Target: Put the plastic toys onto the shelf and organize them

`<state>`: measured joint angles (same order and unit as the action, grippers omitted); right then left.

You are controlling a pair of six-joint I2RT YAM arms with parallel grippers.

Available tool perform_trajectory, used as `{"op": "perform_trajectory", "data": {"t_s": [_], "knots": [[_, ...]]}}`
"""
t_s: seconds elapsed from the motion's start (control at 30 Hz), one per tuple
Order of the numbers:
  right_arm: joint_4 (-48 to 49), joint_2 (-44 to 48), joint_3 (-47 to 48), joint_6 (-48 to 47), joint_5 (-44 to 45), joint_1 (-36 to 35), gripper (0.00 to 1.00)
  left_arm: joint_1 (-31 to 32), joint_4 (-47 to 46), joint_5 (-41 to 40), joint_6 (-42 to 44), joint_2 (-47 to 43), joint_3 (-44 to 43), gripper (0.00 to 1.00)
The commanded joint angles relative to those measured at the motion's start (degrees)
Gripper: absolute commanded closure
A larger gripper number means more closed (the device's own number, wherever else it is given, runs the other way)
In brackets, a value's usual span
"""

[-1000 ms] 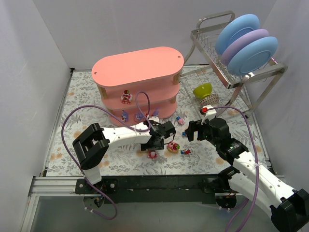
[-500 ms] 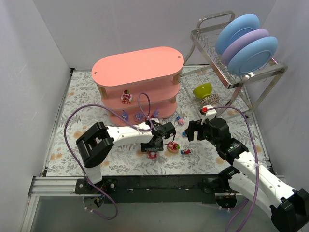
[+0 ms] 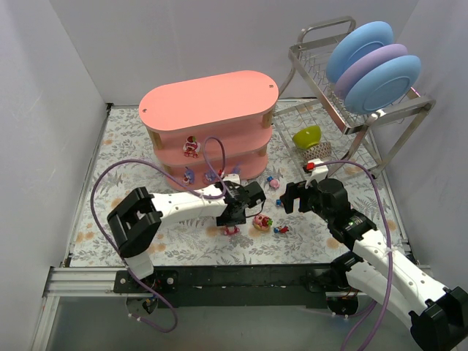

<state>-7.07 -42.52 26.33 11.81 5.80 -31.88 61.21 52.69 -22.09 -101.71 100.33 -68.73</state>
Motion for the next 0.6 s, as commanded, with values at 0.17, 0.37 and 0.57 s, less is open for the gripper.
{"op": "perform_trajectory", "data": {"t_s": [0.17,0.37,0.57], "knots": [[2.76,1.13,-0.75,-0.21,-0.35,0.15,0.04,-0.13,-4.69,-19.29,6.94,-17.09,-2.46,0.93],[3.29,2.27,-1.01,-0.39,-0.70,0.15,0.04,-0.04,-22.86,-28.80,25.45,-28.07,1.57,0.94],[3.29,2.62,-0.84,-0.74,-1.67,0.15,0.04,0.05,-44.04,-32.57,43.94,-33.71,6.66,0.98]]}}
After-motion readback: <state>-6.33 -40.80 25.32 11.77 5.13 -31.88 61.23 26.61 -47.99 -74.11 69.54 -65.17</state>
